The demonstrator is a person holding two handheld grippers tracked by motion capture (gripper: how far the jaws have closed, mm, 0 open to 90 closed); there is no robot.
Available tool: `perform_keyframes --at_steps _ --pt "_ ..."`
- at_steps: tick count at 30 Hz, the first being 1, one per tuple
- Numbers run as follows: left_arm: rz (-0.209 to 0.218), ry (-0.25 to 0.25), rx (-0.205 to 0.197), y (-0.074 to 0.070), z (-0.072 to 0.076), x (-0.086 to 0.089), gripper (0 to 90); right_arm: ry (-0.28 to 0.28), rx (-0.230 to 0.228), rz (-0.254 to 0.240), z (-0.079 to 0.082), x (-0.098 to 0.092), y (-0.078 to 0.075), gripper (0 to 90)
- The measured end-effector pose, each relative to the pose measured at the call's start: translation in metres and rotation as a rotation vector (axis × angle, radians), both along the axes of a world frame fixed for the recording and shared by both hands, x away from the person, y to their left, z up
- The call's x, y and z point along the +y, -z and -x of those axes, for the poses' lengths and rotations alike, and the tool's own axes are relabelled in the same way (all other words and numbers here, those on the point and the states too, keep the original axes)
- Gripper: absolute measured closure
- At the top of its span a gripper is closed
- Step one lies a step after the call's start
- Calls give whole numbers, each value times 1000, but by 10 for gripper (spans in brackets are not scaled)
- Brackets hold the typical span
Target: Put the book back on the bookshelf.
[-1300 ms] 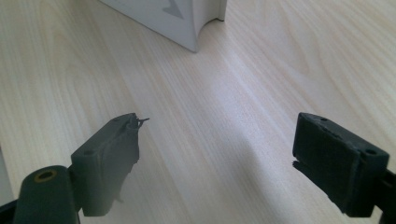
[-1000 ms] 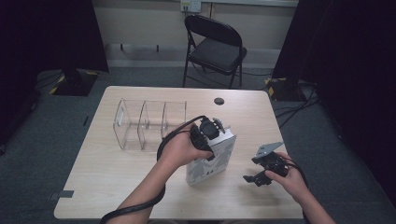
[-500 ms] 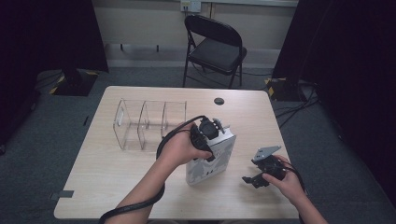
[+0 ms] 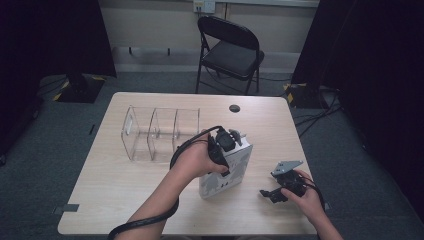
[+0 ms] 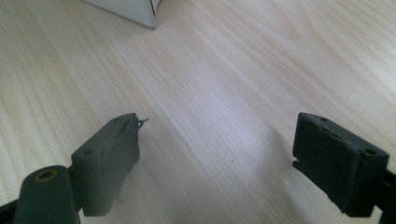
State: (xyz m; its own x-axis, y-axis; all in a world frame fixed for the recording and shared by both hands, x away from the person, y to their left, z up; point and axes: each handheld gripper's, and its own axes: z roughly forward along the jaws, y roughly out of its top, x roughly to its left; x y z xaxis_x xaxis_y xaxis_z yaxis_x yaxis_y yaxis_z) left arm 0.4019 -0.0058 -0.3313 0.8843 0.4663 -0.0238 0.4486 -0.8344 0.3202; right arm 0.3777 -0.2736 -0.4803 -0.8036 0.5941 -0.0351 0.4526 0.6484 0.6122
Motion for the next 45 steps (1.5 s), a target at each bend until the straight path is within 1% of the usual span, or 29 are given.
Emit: perform_keyframes --at_steps 2,3,5,6,8,12,14,16,17,19,20,21,23,25,29,30,31,32,34,35,37,38,40,42,43,45 --pt "11 6 20 0 -1 1 304 8 -5 14 1 0 3 139" --pt "18 5 21 0 -1 2 296 13 -9 12 2 -1 5 137" --pt "33 2 12 1 -1 2 306 19 -6 -11 3 -2 7 133" --pt "26 11 13 0 -1 2 322 24 -10 -21 3 -3 8 133" --pt "13 16 15 0 0 1 352 43 2 -43 4 -5 9 129" --pt "-43 12 -11 -2 2 -2 420 57 -17 -68 7 -6 12 123" --pt "-51 5 -20 -2 3 -2 430 68 -32 -82 9 -7 14 119" --pt "-59 -2 -17 -4 4 -3 449 77 -38 -90 10 -7 14 116" --pt "-59 -7 -13 -4 4 -3 451 77 -45 -98 10 -7 15 115" --pt "-27 -35 11 -8 5 -1 494 84 -50 -107 11 -8 16 114" --pt "-20 -37 13 -8 5 1 513 89 -51 -111 12 -8 17 114" --pt "-12 -45 10 -8 5 2 514 92 -55 -116 12 -8 17 113" --pt "-14 -66 8 -9 6 2 517 104 -73 -139 12 -8 20 110" --pt "-11 -66 11 -9 6 2 519 104 -75 -142 12 -8 20 110" --pt "-27 -64 21 -11 7 2 523 104 -75 -142 12 -9 20 109" --pt "-21 -84 27 -11 8 2 524 103 -75 -142 12 -9 20 109" --pt "-26 -88 35 -12 8 3 525 104 -75 -142 12 -9 20 109" --pt "-18 -104 47 -12 8 4 525 103 -75 -142 12 -9 20 109" --pt "-23 -115 62 -14 7 6 525 103 -74 -143 12 -9 20 109" --pt "-28 -112 61 -15 7 6 525 103 -75 -142 12 -9 20 109" --pt "-31 -123 58 -16 8 7 526 103 -75 -142 12 -9 20 109" --pt "-33 -129 48 -18 9 7 526 104 -75 -143 12 -9 20 109" --pt "-27 -133 45 -22 9 9 526 103 -75 -143 12 -9 20 109" --pt "-6 -174 55 -26 9 13 526 104 -75 -143 12 -9 20 109" --pt "-5 -165 50 -27 8 15 526 104 -75 -143 12 -9 20 109" --pt "-6 -169 47 -31 9 17 526 104 -75 -143 12 -9 20 109"
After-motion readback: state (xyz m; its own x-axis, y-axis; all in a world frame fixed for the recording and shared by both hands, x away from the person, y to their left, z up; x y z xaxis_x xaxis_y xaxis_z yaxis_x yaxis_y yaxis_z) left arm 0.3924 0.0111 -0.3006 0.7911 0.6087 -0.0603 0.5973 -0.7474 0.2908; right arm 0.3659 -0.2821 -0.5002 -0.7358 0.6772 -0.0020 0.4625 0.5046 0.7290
